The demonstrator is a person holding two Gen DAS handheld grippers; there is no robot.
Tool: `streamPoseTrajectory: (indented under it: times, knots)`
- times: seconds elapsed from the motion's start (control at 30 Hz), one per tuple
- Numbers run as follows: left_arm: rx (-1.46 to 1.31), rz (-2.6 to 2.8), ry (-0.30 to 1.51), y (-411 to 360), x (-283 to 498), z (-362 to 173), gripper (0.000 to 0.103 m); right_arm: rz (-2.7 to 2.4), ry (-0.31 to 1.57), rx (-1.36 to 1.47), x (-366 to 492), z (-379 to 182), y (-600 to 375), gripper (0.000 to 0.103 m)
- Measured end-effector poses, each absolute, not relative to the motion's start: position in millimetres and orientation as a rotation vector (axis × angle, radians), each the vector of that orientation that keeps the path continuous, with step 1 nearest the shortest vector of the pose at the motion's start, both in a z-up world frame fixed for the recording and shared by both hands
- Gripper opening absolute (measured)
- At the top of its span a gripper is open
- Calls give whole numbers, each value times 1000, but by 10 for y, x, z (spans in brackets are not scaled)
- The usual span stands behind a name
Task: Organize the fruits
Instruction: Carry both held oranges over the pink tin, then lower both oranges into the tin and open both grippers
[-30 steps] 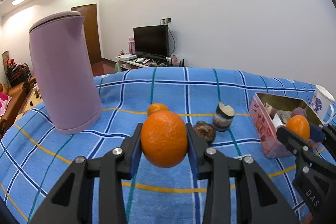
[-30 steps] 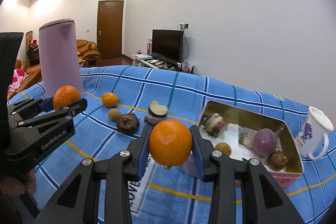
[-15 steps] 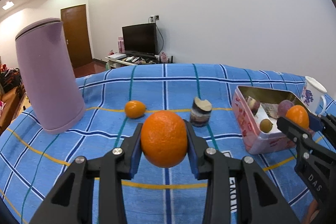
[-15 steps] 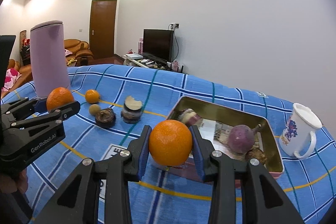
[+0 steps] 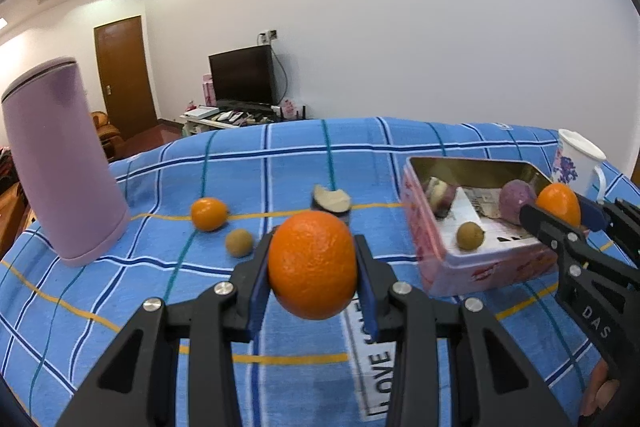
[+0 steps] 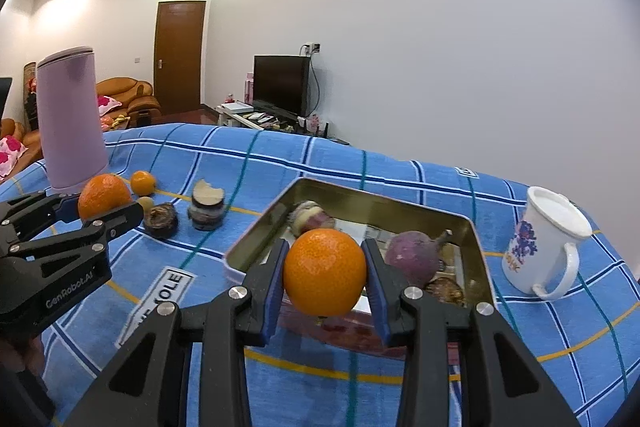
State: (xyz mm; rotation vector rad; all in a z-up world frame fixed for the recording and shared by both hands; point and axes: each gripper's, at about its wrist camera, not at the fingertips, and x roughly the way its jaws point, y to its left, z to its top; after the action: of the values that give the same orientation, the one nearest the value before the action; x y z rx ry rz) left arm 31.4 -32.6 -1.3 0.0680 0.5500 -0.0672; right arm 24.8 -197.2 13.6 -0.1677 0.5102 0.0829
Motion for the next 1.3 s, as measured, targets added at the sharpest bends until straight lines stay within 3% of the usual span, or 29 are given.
streamPoseTrajectory:
  times: [0.73,1.3]
  knots:
    - [38,-235,521,-921,531,130,39,-149,516,-82,421,196,-2970,39]
    - [60,-341,579,-1595,898,-7,39,-92,596,-71,737,101,-3041,39]
